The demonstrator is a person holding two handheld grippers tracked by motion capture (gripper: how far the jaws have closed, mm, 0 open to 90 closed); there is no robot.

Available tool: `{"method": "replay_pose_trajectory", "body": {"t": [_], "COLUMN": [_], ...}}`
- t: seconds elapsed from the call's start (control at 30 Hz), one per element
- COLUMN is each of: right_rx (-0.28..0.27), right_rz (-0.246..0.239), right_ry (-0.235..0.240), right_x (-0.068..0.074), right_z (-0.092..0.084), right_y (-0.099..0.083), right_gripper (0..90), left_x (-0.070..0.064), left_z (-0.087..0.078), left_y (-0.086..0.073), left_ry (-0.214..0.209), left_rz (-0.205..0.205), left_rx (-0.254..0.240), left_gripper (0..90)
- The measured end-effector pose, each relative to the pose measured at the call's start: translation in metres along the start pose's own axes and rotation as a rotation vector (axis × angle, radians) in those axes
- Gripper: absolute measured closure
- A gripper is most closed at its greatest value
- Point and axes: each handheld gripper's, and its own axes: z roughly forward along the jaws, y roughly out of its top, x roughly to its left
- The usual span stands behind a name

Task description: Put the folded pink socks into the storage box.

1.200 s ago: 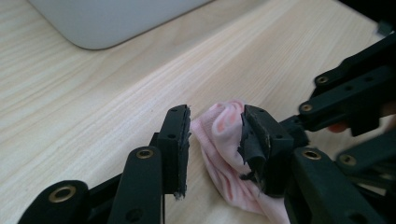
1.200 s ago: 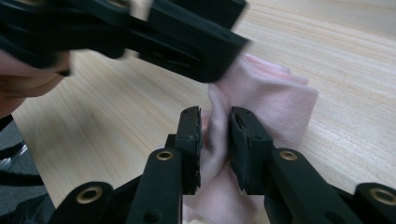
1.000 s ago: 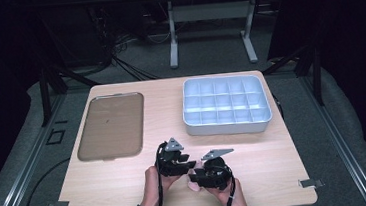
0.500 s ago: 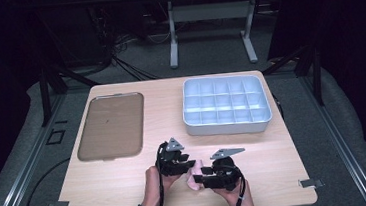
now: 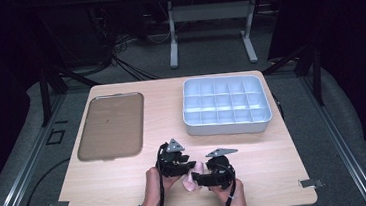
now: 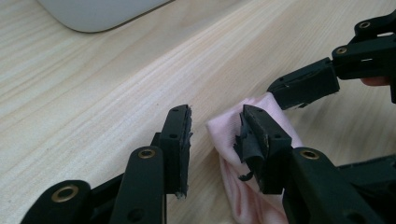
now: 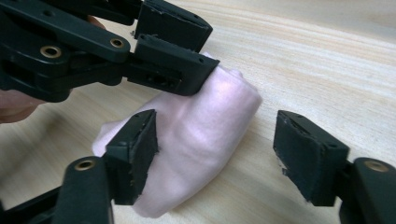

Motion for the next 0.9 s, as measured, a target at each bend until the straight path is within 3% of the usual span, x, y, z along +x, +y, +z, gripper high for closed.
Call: {"method": "replay_pose_trajectory", "body": {"t": [0.17,0.43,0.73,0.9], "right_rx": [0.012,0.024,0.043,0.049], "right_rz": [-0.015,-0.045,-0.045,-0.050], "right_ry": [-0.011,0.000,0.048,0.061], "right_x": [0.003,0.006,0.004,0.004], "right_z": [0.005,0.010,0.011,0.011], "right_y": [-0.001,0.000,0.003,0.004], "right_gripper": [31.0,42.9,53.8,57.5], "left_x": [0.000,0.003,0.009,0.014], "left_z": [0.001,-0.001,-0.015,-0.028], "left_y": [0.000,-0.001,-0.005,-0.013], "left_ry": [-0.004,0.007,0.031,0.065], "left_rz": [-0.003,-0.013,-0.054,-0.062], "left_rx": [0.003,0.000,-0.029,-0.043], "left_gripper": [62.5,59.6,35.9,23.8]}}
